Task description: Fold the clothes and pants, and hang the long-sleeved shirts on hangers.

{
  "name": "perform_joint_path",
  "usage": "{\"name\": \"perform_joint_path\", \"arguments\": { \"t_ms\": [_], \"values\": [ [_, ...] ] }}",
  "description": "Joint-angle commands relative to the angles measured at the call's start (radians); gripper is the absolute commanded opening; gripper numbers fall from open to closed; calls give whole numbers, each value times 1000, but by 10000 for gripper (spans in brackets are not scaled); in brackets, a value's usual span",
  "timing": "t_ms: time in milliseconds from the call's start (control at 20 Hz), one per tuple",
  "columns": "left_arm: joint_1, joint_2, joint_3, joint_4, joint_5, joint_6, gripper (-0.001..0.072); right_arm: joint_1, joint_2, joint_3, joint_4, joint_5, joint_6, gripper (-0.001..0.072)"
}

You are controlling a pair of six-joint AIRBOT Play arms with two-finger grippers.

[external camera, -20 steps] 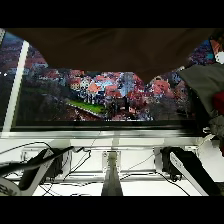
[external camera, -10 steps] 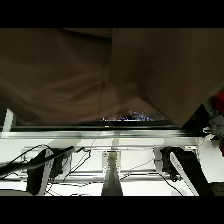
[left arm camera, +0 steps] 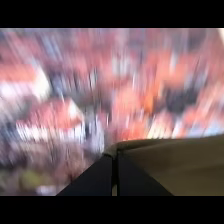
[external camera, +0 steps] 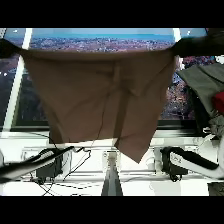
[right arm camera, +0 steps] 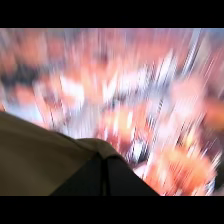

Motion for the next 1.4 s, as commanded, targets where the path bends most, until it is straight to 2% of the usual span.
{"name": "perform_joint_path", "arguments": {
  "t_ms": [0,150,300,400,550,600,650,700,750,800,850,900,950,1000,1050,1150,1250,1350],
  "values": [
    [-152,-252,-12,215,88,-12,15,0,-257,-25,3,-69,1,13],
    [-192,-366,-11,224,225,-134,16,0,-362,-25,1,-246,1,13],
    [-203,-404,-12,224,199,-135,16,0,-373,-24,-50,-268,1,13],
    [-203,-408,-12,225,100,-126,16,0,-373,-25,-66,-154,0,12],
    [-199,-409,-13,277,-127,-116,16,0,-375,-25,-90,175,-8,13],
    [-199,-411,-15,273,-170,-116,16,0,-375,-25,-95,245,-13,36],
    [-201,-416,-15,272,-195,-117,74,0,-375,-25,-98,266,-36,294],
    [-204,-420,-16,272,-196,-117,307,0,-375,-24,-103,253,-42,610],
    [-207,-421,-16,265,-196,-135,641,0,-375,-24,-103,235,-42,690],
    [-207,-420,-16,261,-194,-158,682,0,-374,-24,-104,223,-41,689],
    [-207,-416,-16,262,-194,-181,682,0,-373,-24,-116,230,-38,686],
    [-200,-407,-16,262,-195,-198,682,0,-367,-24,-145,238,-27,652],
    [-191,-386,-16,261,-197,-206,682,-3,-352,-24,-187,255,-27,554],
    [-180,-354,-16,261,-198,-206,677,-8,-333,-25,-227,273,-28,522],
    [-169,-307,-16,253,-201,-206,658,-21,-305,-25,-249,313,-35,521],
    [-142,-193,-22,177,-201,-183,508,-64,-241,-32,-249,372,-50,520],
    [-108,-64,-63,68,-179,-142,494,-123,-142,-110,-206,379,-51,519],
    [-74,60,-142,36,-156,-118,494,-185,-14,-274,-151,380,-53,519]
  ]
}}
